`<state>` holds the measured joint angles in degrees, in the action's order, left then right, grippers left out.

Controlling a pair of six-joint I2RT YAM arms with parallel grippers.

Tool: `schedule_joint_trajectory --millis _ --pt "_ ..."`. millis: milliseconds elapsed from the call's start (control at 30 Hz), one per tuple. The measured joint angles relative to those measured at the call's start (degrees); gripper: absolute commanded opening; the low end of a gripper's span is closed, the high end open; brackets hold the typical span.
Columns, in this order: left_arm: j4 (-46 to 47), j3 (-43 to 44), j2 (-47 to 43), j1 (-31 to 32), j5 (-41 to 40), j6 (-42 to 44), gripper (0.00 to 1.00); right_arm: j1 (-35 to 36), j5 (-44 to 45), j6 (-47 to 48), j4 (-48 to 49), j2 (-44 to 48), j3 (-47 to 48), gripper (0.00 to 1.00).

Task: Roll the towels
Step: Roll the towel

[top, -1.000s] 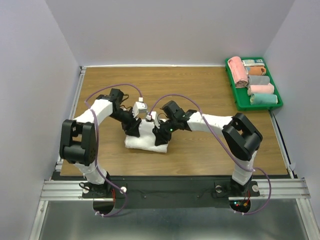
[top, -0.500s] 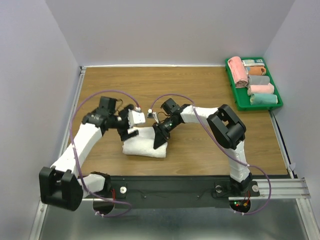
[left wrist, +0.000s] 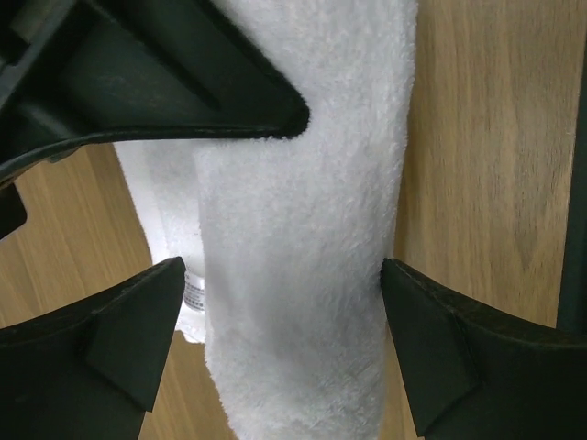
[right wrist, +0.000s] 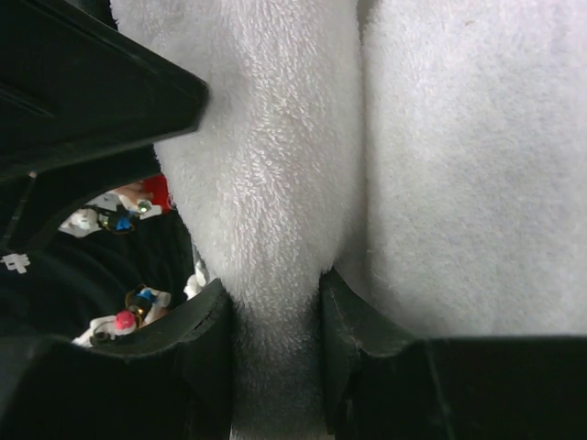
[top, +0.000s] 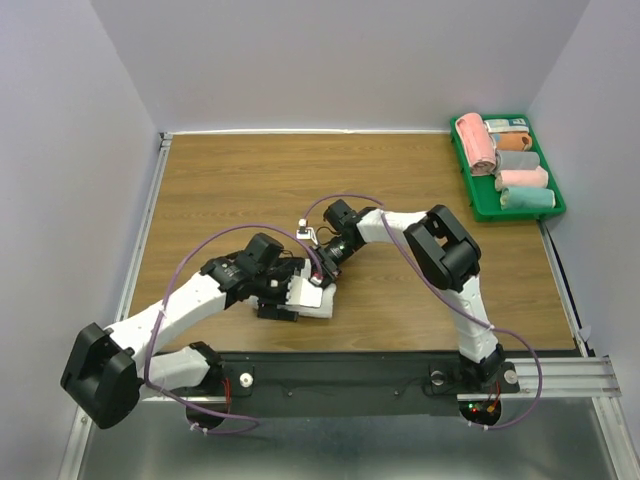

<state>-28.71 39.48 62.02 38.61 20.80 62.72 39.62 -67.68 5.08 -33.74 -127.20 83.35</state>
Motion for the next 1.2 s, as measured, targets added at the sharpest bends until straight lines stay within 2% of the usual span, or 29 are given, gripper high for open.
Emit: schedule_joint_trajectory --millis 267,300,333,367,400,433,467,500,567,667,700,833,867,900,933,1000,1200 --pt "3.8 -2.1 6.3 2.9 -3.7 0.7 0.64 -1.8 -2.3 -1.9 -1.5 -1.9 0.3 0.11" --pt "4.4 -2.1 7.2 3.0 -4.0 0.6 0.52 -2.1 -2.6 -2.3 -1.9 -2.3 0.5 0.12" --pt "4.7 -2.0 7.6 3.0 -4.2 0.6 0.47 -2.3 -2.9 -2.4 -2.1 -2.6 0.7 0.13" --pt "5.1 -1.9 8.2 3.0 -4.3 0.5 0.36 -2.4 -3.1 -2.6 -2.2 -2.8 0.7 0.14" --pt "5.3 -1.9 8.5 3.0 -4.4 0.5 0.31 -2.6 -3.3 -2.9 -2.5 -3.1 0.9 0.22" --pt "5.2 -1.6 9.0 3.1 -4.4 0.4 0.25 -2.7 -3.4 -3.0 -2.6 -3.2 0.9 0.25" --pt "4.9 -1.0 10.0 3.1 -4.4 0.4 0.15 -2.8 -3.4 -3.0 -2.8 -3.2 1.0 0.26" --pt "4.5 -0.3 10.8 3.1 -4.3 0.4 0.09 -3.0 -3.3 -3.0 -3.0 -3.2 0.9 0.32" --pt "3.2 1.6 13.5 3.0 -3.8 0.5 0.0 -3.6 -2.9 -3.0 -3.5 -3.2 0.9 0.33" --pt "2.2 4.2 17.6 1.6 -1.8 1.0 0.0 -5.1 -1.2 -3.4 -4.5 -2.6 0.9 0.34" --pt "2.1 5.3 19.1 0.4 0.1 1.2 0.0 -5.7 -0.6 -3.5 -4.6 -2.4 0.9 0.44" --pt "0.4 10.5 25.6 -5.2 8.0 1.7 0.0 -9.5 3.0 -4.6 -4.3 -1.2 0.9 0.59" --pt "-0.3 11.7 26.8 -6.4 9.9 1.8 0.0 -10.5 4.4 -4.9 -4.0 -0.9 0.6 0.67" --pt "-1.8 13.3 28.3 -7.6 11.8 1.8 0.0 -11.4 4.5 -4.9 -4.0 -0.5 0.5 0.7" --pt "-2.9 14.5 29.5 -8.6 13.2 1.9 0.0 -12.3 5.2 -5.2 -3.8 0.1 0.0 0.8" --pt "-5.4 16.6 31.7 -9.7 15.1 2.2 0.0 -13.5 5.2 -5.7 -4.0 1.6 -1.0 0.83" --pt "-10.9 21.4 37.7 -12.1 19.3 3.1 0.0 -17.2 10.4 -5.4 -3.8 5.6 -3.4 0.83"
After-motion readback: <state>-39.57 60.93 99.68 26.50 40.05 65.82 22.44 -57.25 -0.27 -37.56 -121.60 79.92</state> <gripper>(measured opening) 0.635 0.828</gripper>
